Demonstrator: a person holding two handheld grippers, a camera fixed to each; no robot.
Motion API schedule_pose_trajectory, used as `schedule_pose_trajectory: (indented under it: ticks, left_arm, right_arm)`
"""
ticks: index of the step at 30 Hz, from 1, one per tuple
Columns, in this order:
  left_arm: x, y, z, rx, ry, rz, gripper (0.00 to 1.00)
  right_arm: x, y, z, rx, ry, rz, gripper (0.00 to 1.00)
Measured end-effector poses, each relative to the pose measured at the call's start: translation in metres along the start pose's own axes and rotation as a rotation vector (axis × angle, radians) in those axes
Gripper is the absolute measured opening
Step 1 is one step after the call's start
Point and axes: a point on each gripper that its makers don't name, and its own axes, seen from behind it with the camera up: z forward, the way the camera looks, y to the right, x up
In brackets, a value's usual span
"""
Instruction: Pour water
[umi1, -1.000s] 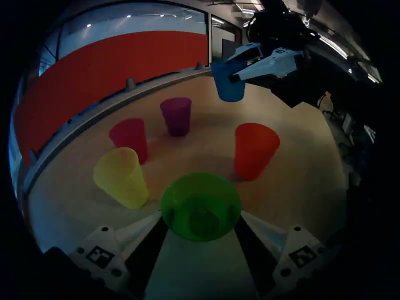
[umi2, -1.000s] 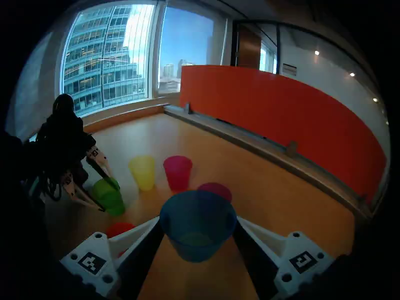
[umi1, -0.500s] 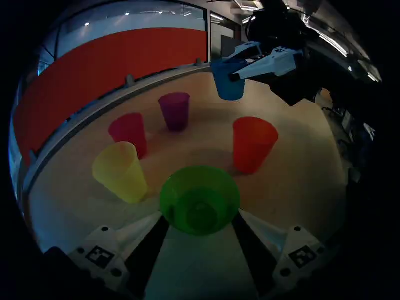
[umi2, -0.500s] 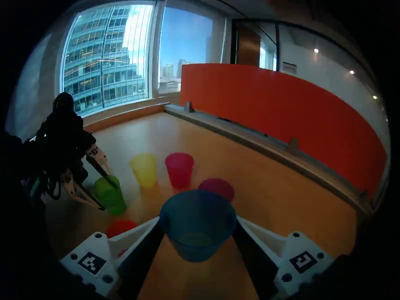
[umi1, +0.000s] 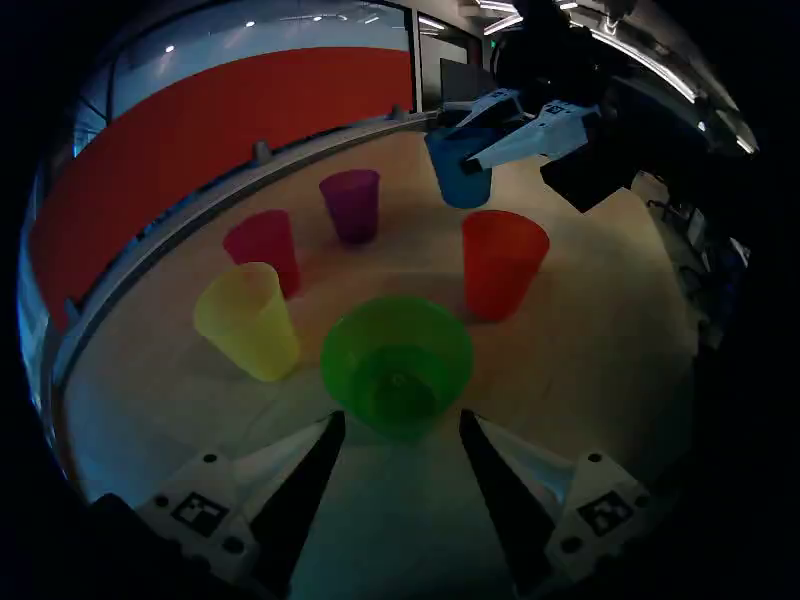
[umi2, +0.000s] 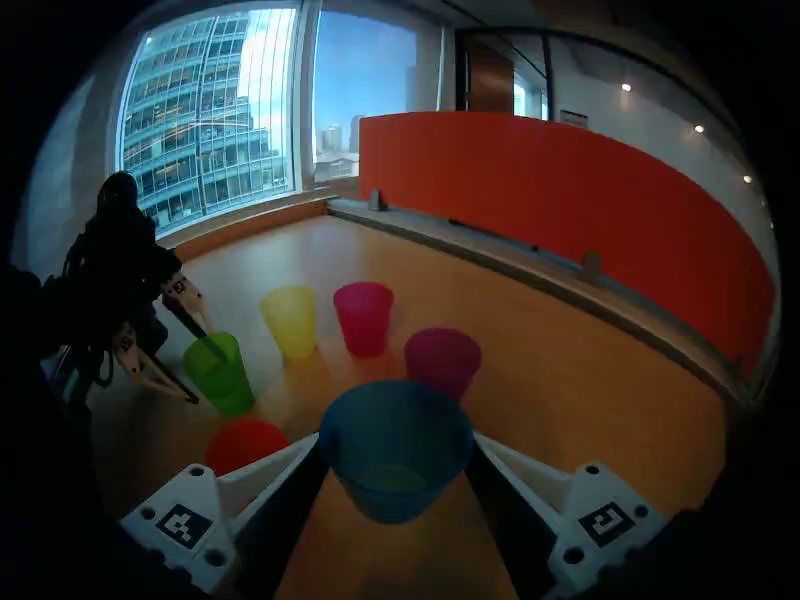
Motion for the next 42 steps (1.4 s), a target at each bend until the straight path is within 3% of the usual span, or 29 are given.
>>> schedule_pose_trajectory:
  ticks: [21, 42]
  left_arm:
    - [-0.008, -0.006, -0.030, 0.045, 0.029, -0.027, 0.84]
    - [-0.006, -0.007, -0.039, 0.063, 0.041, -0.023, 0.84]
  right_arm:
    - [-0.051, -0.008, 0.011, -0.010, -0.072, 0.003, 0.92]
    - [-0.069, -0.013, 0.006, -0.024, -0.115, -0.014, 0.92]
